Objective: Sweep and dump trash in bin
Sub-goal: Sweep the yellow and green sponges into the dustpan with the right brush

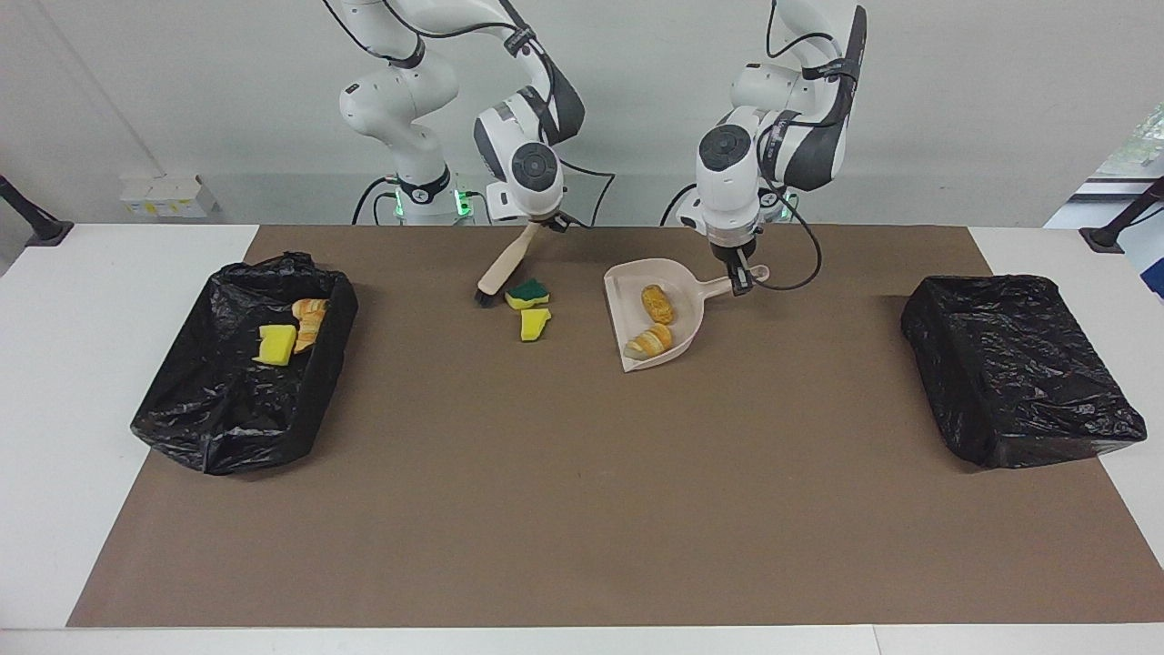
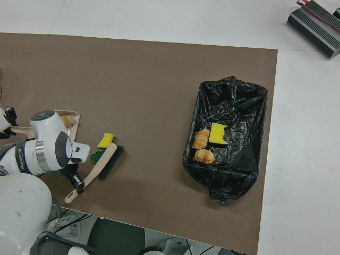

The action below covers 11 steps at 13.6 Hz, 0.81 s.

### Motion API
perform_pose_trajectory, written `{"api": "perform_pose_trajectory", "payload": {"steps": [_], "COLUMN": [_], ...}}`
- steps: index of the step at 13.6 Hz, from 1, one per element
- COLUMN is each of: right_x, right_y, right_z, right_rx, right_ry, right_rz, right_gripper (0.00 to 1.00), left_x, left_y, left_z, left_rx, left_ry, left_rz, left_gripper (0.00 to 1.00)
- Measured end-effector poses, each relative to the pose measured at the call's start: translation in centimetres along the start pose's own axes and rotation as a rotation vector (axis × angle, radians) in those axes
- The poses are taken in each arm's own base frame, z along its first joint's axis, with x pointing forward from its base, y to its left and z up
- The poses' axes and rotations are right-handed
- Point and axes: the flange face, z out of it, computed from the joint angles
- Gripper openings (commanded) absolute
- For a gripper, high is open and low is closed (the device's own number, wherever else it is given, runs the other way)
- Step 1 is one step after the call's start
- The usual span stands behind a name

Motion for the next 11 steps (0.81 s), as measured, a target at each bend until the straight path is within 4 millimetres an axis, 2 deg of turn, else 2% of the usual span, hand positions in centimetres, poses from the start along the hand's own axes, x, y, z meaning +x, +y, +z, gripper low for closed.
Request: {"api": "perform_pose_trajectory", "payload": {"steps": [5, 7, 11], "right_x": [0.6, 0.5, -0.3], "right_y": [-1.9, -2.6, -4.9], "right_z": [-1.9, -2.1, -2.9], "right_rx": [0.025, 0.026, 0.152], "right_ry": [0.024, 0.030, 0.018], "right_rz": [-0.351, -0.489, -0.616], "right_gripper": [0.00, 0.00, 0.00], "left_x": [-0.8, -0.5, 0.0], "left_y": [-0.9, -1.2, -1.6], "left_z": [0.4, 1.2, 2.1], "left_rx": [0.004, 0.005, 0.004], "left_ry": [0.013, 0.017, 0.021], "left_rz": [-0.026, -0.024, -0.021], "left_gripper": [0.00, 0.00, 0.00]}}
